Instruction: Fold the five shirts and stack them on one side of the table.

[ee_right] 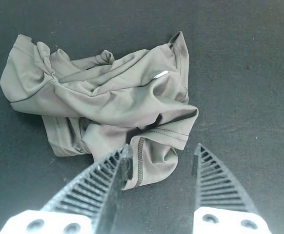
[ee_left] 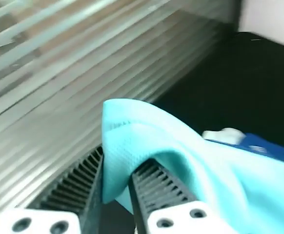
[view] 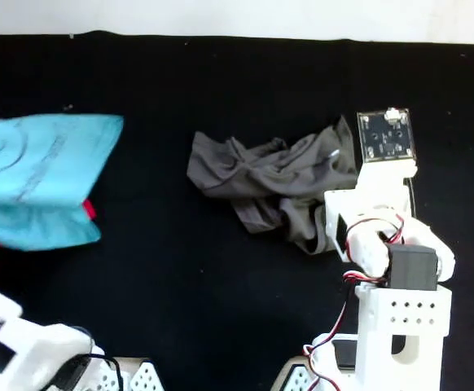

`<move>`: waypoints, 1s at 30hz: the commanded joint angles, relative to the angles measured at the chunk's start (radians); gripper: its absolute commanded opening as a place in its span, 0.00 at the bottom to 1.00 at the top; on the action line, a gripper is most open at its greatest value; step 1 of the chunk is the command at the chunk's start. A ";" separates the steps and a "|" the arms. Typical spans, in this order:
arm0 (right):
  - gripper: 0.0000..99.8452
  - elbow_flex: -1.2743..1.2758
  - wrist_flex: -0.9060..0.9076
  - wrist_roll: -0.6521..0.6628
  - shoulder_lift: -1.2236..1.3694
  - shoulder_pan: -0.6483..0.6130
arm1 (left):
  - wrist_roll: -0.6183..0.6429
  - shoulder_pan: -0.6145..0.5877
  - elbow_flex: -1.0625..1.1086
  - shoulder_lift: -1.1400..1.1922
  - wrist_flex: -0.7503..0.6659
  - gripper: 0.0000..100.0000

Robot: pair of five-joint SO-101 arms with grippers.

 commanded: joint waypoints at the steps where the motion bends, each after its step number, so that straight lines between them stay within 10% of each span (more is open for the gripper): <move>1: 0.20 0.002 -0.013 0.003 0.004 0.005 | -0.011 -0.059 -0.015 0.018 -0.132 0.01; 8: 0.20 0.002 -0.012 0.003 0.001 0.005 | -0.011 -0.071 -0.016 0.019 -0.152 0.02; 18: 0.20 0.002 0.024 0.006 0.001 0.005 | -0.005 0.038 -0.035 -0.002 -0.087 0.28; 30: 0.20 0.002 0.018 0.008 0.007 0.005 | -0.006 0.702 -0.018 -0.096 0.649 0.24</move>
